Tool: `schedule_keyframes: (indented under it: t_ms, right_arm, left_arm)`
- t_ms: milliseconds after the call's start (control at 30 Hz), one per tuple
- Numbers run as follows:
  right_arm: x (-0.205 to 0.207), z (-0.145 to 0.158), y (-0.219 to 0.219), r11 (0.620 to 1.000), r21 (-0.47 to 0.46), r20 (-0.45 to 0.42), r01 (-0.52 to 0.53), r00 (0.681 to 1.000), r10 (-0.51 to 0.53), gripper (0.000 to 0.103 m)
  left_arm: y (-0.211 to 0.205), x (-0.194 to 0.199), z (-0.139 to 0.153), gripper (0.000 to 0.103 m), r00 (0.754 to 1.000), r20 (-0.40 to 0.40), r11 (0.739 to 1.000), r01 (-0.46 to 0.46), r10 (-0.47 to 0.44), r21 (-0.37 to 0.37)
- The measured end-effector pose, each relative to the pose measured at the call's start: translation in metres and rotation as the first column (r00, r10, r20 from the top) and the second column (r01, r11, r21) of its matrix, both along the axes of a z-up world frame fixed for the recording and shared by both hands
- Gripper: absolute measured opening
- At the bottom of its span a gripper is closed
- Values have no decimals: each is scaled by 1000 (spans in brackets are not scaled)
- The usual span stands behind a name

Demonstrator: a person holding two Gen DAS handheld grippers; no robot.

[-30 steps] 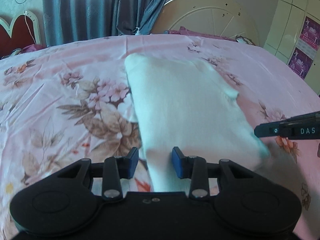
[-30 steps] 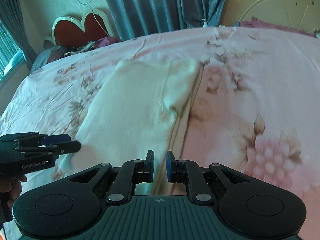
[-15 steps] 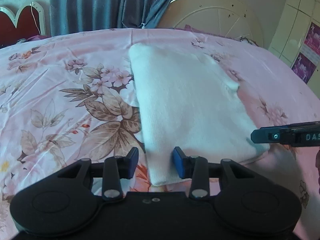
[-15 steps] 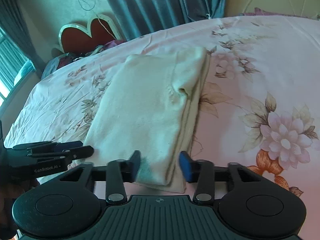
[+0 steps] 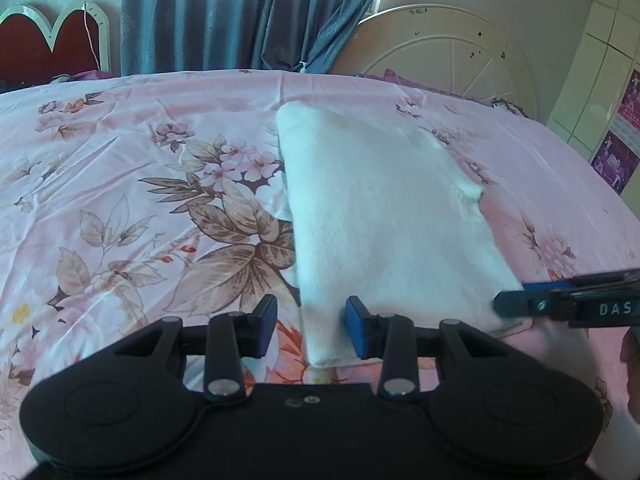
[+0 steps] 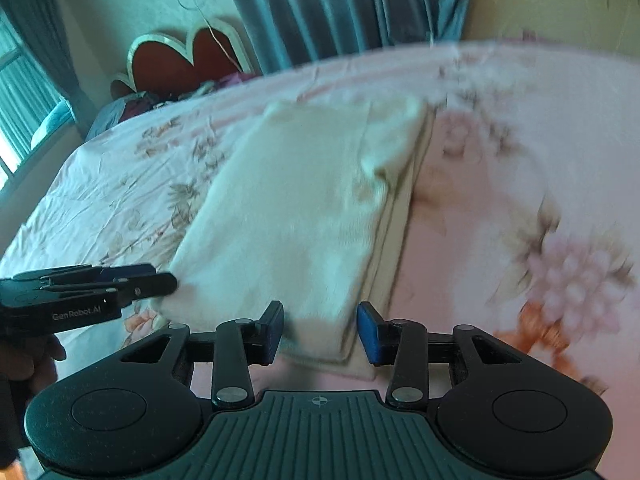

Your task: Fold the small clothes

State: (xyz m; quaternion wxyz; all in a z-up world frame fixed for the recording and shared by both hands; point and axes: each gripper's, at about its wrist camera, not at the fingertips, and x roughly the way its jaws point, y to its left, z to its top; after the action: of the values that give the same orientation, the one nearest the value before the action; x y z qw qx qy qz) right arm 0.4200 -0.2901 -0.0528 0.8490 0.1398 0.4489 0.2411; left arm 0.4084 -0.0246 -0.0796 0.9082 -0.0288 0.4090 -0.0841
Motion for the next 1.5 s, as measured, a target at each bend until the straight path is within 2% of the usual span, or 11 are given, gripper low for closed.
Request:
schedule_keyframes:
  t_ms: [67, 133, 300, 467, 633, 767, 933, 1033, 1133, 1333, 1500]
  right_arm:
    - [4, -7, -4, 999, 45, -28, 21, 999, -20, 37]
    - [6, -8, -6, 998, 39, -25, 43, 999, -42, 6]
    - [-4, 21, -13, 999, 32, 56, 9, 998, -11, 5]
    - [-13, 18, -18, 997, -72, 46, -10, 999, 14, 1]
    - [-6, 3, -22, 996, -83, 1, 14, 1000, -14, 1]
    - [-1, 38, -24, 994, -80, 143, 71, 988, -59, 1]
    - [41, 45, 17, 991, -132, 226, 0, 974, 30, 1]
    - [56, 35, 37, 974, -218, 225, -70, 967, 120, 1]
    - [69, 5, 36, 902, -430, 156, -40, 981, 118, 1]
    - [63, -13, -4, 930, -368, 80, -15, 996, 48, 1]
    - [57, 17, -27, 967, -221, 162, 124, 983, -89, 4]
  left_arm:
    - [-3, 3, -6, 37, 999, -38, 1000, 13, -12, 20]
    - [-7, 5, -6, 39, 999, -50, 999, 16, -14, 52]
    - [-31, -2, 21, 27, 993, 50, 984, 102, -110, 144]
    - [-50, 1, -1, 29, 968, -98, 967, 240, -232, 86]
    - [-25, -6, 14, 32, 982, -14, 979, 187, -188, -80]
    - [6, 8, 32, 30, 991, 116, 995, 77, -69, -61]
    - [1, 57, 23, 29, 992, 98, 995, 81, -75, -57]
    - [-12, 75, 4, 23, 991, 27, 990, 131, -129, -61]
    - [-34, 72, -10, 21, 985, -17, 984, 174, -174, -25]
    - [-46, 70, -11, 24, 983, -13, 982, 184, -185, -33]
    - [-35, 62, 21, 69, 987, 89, 991, 131, -134, 39]
